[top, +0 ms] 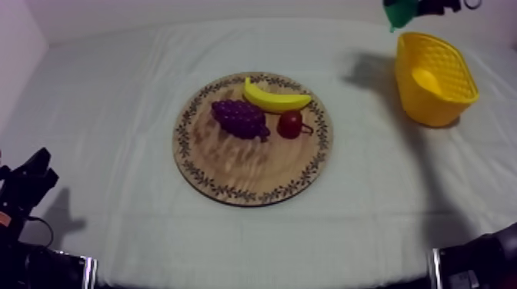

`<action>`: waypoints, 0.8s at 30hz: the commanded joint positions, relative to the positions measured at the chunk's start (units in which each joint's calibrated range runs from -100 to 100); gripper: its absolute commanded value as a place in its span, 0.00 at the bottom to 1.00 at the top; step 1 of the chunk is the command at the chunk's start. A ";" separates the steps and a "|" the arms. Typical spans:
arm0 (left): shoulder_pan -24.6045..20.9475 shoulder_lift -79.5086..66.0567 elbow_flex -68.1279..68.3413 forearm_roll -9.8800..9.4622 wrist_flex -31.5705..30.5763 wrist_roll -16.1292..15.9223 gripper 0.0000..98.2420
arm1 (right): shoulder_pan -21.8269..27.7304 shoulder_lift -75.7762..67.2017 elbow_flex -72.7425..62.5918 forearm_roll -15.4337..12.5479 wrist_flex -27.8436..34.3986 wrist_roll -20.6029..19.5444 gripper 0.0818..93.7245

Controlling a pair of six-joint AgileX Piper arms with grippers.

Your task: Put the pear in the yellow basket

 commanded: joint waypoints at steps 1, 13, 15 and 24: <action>0.00 -0.02 -0.05 -0.01 0.01 0.01 0.00 | 2.67 -0.02 2.46 0.01 -0.98 0.45 0.47; 0.00 -0.02 -0.05 -0.01 0.01 0.01 0.00 | 6.96 3.50 12.72 1.40 -11.02 2.07 0.53; 0.00 -0.02 -0.05 -0.01 0.01 0.01 0.00 | 7.23 4.05 13.46 1.55 -11.83 2.27 0.60; 0.00 -0.02 -0.05 -0.01 0.01 0.01 0.00 | 7.96 2.88 14.15 1.09 -11.50 3.91 0.80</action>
